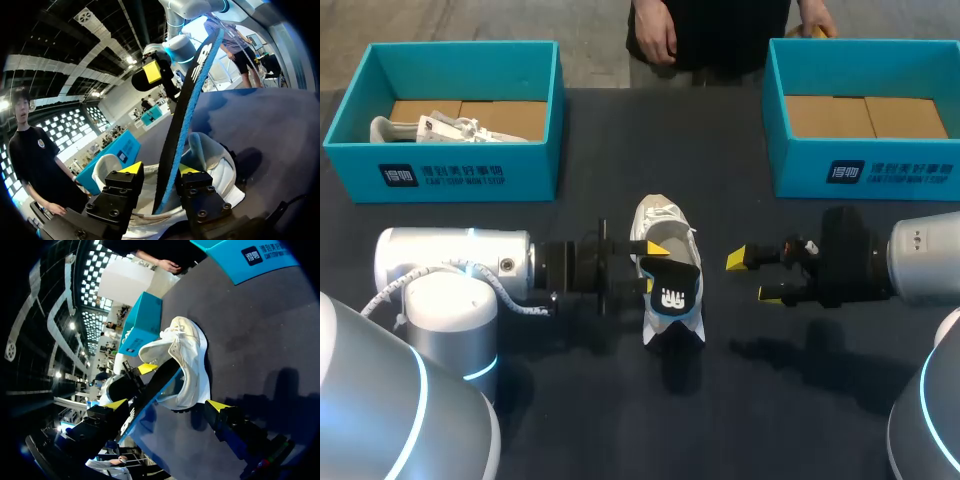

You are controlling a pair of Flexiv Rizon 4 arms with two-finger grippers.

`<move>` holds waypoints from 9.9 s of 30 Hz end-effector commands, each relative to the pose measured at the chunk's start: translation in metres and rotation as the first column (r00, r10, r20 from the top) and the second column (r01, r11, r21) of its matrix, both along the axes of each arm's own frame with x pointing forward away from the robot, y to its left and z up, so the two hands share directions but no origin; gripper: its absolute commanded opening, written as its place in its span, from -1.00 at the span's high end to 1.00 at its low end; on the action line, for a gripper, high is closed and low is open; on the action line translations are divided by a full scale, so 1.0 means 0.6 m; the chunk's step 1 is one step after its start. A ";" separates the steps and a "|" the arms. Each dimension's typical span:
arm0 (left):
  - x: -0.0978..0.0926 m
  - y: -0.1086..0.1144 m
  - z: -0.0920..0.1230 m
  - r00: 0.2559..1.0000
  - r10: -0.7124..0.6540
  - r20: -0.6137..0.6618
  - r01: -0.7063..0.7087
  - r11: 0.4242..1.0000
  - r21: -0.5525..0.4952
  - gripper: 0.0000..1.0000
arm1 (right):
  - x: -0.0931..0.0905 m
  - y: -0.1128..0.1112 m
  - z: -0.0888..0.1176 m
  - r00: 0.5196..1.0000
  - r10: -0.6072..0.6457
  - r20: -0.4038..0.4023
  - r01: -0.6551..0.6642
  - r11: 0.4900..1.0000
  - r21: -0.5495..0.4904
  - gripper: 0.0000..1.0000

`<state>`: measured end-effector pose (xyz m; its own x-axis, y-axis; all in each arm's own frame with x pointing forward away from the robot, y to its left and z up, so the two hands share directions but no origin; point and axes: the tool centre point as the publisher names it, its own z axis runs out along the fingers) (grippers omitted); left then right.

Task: Take the shoe out of the shoebox, open the shoe tongue, remove and reinsert the insole, then place the shoe into the shoebox

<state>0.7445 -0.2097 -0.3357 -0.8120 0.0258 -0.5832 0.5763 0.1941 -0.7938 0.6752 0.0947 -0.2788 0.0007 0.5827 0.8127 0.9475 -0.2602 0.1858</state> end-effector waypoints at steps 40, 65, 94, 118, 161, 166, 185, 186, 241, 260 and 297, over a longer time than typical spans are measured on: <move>0.010 0.011 -0.023 1.000 0.010 -0.016 -0.010 0.999 0.054 1.00 | -0.002 0.001 0.002 1.000 -0.003 -0.001 0.003 1.000 -0.003 -1.00; -0.026 0.021 0.008 1.000 -0.004 -0.016 0.005 1.000 0.024 1.00 | -0.002 0.001 0.002 1.000 -0.003 -0.001 0.003 1.000 -0.003 -1.00; -0.004 0.029 0.005 1.000 -0.010 0.009 0.009 0.997 0.075 0.33 | -0.002 0.001 0.002 1.000 -0.003 -0.001 0.003 1.000 -0.003 -1.00; -0.021 0.011 -0.010 0.999 -0.053 -0.012 0.054 0.995 0.085 1.00 | -0.002 0.001 0.002 1.000 -0.003 -0.001 0.003 1.000 -0.003 -1.00; -0.016 0.002 -0.007 0.997 -0.078 0.010 0.076 0.991 0.111 1.00 | -0.002 0.001 0.002 1.000 -0.003 -0.001 0.003 1.000 -0.003 -1.00; -0.002 0.007 -0.015 0.997 -0.074 0.021 0.070 0.989 0.132 1.00 | -0.002 0.001 0.002 1.000 -0.003 -0.001 0.003 1.000 -0.003 -1.00; 0.002 0.012 -0.018 0.997 -0.075 0.031 0.069 0.984 0.162 0.23 | -0.002 0.001 0.002 1.000 -0.003 -0.001 0.003 1.000 -0.003 -1.00; 0.001 0.012 -0.016 0.997 -0.075 0.031 0.069 0.985 0.157 0.24 | -0.002 0.001 0.002 1.000 -0.003 -0.001 0.003 1.000 -0.003 -1.00; -0.003 0.027 0.004 0.989 -0.131 0.064 0.117 0.975 0.189 0.11 | -0.002 0.001 0.002 1.000 -0.003 -0.001 0.003 1.000 -0.003 -1.00; -0.010 0.036 0.040 0.972 -0.219 0.085 0.196 0.956 0.217 1.00 | -0.002 0.001 0.002 1.000 -0.003 -0.001 0.003 1.000 -0.003 -1.00; 0.004 0.078 0.118 0.760 -0.645 0.081 0.520 0.678 0.519 1.00 | -0.002 0.001 0.002 1.000 -0.003 -0.001 0.003 1.000 -0.003 -1.00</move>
